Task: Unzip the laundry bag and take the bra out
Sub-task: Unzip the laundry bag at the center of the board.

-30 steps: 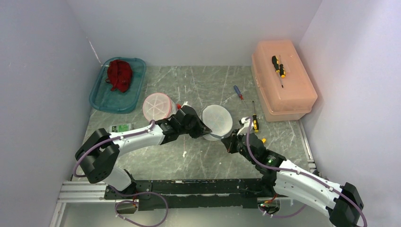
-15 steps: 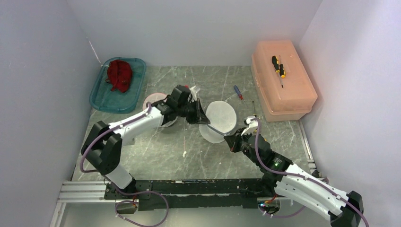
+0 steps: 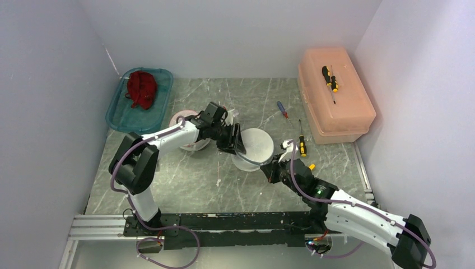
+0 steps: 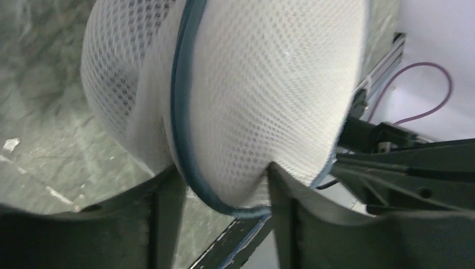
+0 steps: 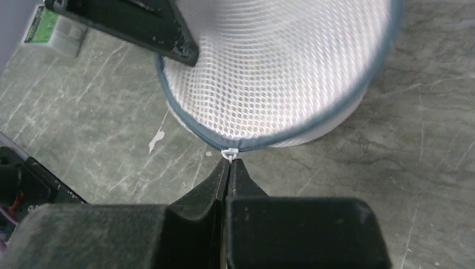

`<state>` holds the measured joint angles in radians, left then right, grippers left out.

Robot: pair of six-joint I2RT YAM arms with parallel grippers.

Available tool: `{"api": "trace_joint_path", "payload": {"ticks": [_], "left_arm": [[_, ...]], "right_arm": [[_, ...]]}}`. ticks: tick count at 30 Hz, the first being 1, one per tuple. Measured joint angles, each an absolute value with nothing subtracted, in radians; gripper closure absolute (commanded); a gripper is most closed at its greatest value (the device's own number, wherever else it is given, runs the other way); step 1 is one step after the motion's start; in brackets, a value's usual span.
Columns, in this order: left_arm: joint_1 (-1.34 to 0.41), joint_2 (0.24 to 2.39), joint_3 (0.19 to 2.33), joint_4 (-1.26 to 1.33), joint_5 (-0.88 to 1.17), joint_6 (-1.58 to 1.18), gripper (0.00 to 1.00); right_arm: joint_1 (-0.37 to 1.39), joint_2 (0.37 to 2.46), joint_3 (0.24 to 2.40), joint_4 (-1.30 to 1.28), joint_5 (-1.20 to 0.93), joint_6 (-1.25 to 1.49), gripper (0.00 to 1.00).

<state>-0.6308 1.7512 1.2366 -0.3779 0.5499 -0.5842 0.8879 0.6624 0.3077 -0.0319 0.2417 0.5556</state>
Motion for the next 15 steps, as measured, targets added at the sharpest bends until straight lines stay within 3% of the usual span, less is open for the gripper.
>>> {"api": "trace_joint_path", "payload": {"ticks": [3,11,15], "left_arm": [[-0.620,1.726,1.164,-0.358,0.548,-0.623,0.07],[-0.625,1.413,1.040,-0.308,0.445,-0.837,0.06],[-0.710,1.323,0.966,-0.236,0.355,-1.007,0.06]], "right_arm": [[0.890,0.663,0.296,-0.032,0.242,0.562,1.00],[0.891,0.678,0.296,-0.010,0.241,0.569,1.00],[0.891,0.711,0.296,0.013,0.230,0.569,1.00]]}}
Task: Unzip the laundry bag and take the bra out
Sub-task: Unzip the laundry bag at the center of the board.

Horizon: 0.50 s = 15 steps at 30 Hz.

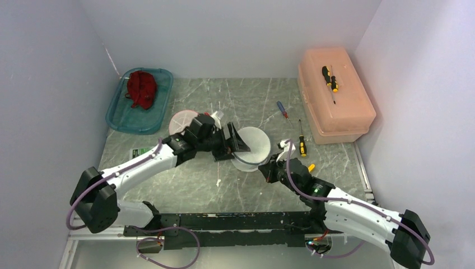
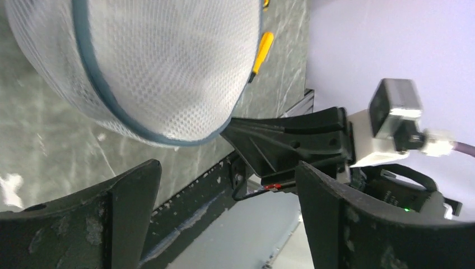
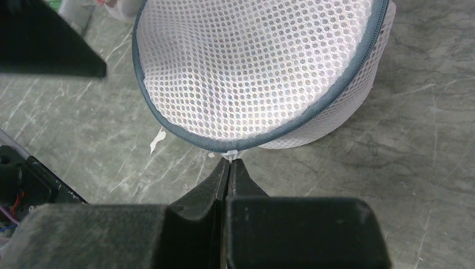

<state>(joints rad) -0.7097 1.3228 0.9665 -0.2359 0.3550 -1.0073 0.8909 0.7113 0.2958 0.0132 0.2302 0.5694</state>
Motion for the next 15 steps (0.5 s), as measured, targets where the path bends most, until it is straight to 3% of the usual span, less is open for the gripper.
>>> {"api": "trace_joint_path", "payload": {"ticks": [10,15], "left_arm": [[-0.876,1.393,0.864,-0.174,0.143,-1.346,0.06],[-0.886,1.433,0.905,-0.171,0.079,-1.397,0.18]], "right_arm": [[0.892,0.791,0.314,0.040,0.196,0.538,1.00],[0.892,0.791,0.319,0.047,0.181,0.528,1.00]]}}
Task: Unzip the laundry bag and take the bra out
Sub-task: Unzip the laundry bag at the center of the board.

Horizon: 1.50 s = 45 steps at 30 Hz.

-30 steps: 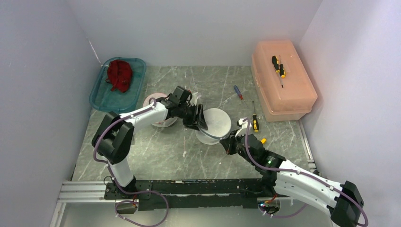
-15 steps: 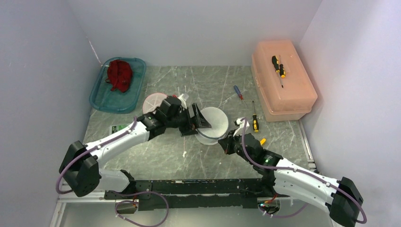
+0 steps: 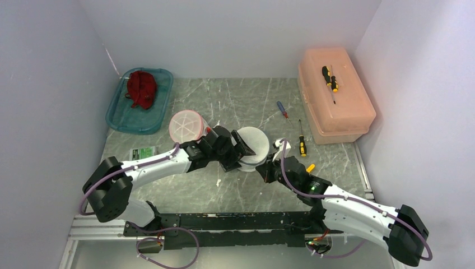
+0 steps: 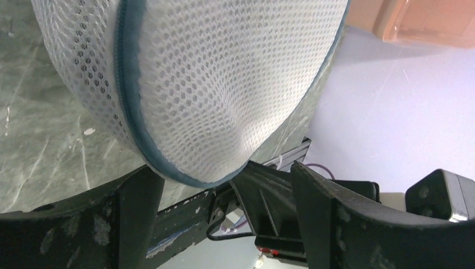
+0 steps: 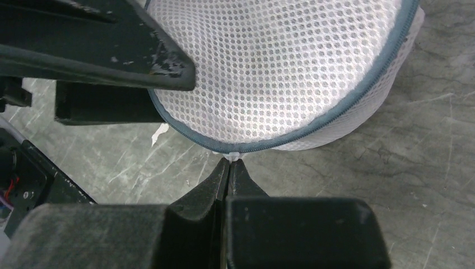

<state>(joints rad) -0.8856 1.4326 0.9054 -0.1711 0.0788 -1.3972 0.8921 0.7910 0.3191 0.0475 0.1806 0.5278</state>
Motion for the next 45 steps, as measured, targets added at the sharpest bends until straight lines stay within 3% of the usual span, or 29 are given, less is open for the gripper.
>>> {"api": "trace_joint_path", "payload": {"ticks": [4,12,19,35,45], "left_arm": [[-0.886,1.465,0.910,-0.145,0.054,-1.420,0.30],[-0.887,1.510,0.910,-0.117,0.028,-1.439,0.71],[-0.879,1.510,0.910,-0.104,0.023,-1.420,0.97],[-0.755,1.526,0.955,-0.099,0.254,-1.140,0.97],[-0.676,1.634,1.296,-0.376,0.477,-0.715,0.94]], "right_arm": [[0.898,0.789,0.319,0.047,0.176,0.524,1.00],[0.903,0.747,0.319,0.042,0.180,0.511,1.00],[0.905,0.714,0.319,-0.006,0.216,0.515,1.00],[0.858,0.624,0.319,-0.112,0.315,0.546,1.00],[0.858,0.563,0.365,-0.110,0.215,0.454,1.00]]}}
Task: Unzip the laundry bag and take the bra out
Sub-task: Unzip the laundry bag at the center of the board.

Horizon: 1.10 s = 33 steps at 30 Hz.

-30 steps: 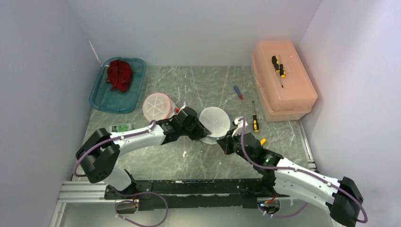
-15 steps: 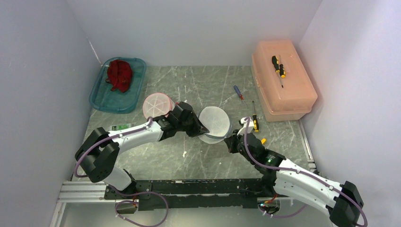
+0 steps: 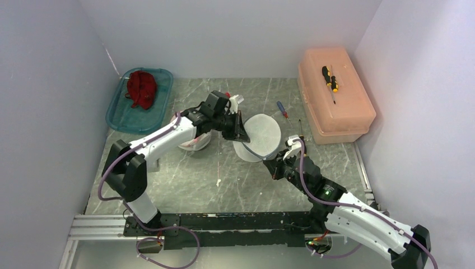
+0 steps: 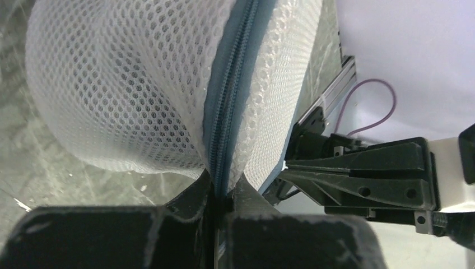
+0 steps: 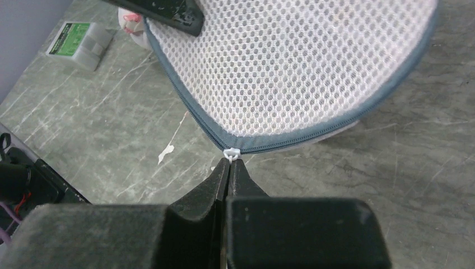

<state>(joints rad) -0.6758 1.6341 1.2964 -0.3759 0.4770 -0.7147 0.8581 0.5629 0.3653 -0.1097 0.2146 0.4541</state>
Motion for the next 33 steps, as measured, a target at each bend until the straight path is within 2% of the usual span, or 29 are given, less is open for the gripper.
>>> {"api": "trace_joint_path", "payload": {"ticks": [4,8,10,11,14,19,27,33], "left_arm": [[-0.675,1.705,1.381,-0.451,0.500,-0.582,0.94],[-0.665,1.758,1.351,-0.467,0.526,-0.525,0.93],[-0.659,1.773,1.312,-0.449,0.543,-0.519,0.90],[-0.657,1.775,1.292,-0.434,0.551,-0.519,0.83],[-0.654,1.774,1.251,-0.392,0.557,-0.532,0.48],[-0.648,1.711,1.181,-0.335,0.521,-0.598,0.09],[-0.669,1.409,0.979,-0.258,0.353,-0.852,0.06],[-0.850,1.221,0.794,-0.208,0.103,-1.127,0.06]], "right_arm": [[0.860,0.582,0.365,-0.102,0.199,0.456,1.00],[0.878,0.614,0.349,-0.084,0.189,0.467,1.00],[0.886,0.631,0.331,-0.074,0.179,0.476,1.00],[0.888,0.639,0.326,-0.073,0.176,0.480,1.00],[0.892,0.663,0.308,-0.057,0.170,0.491,1.00],[0.893,0.669,0.303,-0.032,0.173,0.500,1.00],[0.892,0.691,0.303,-0.007,0.177,0.498,1.00],[0.893,0.718,0.303,0.012,0.175,0.497,1.00]]}}
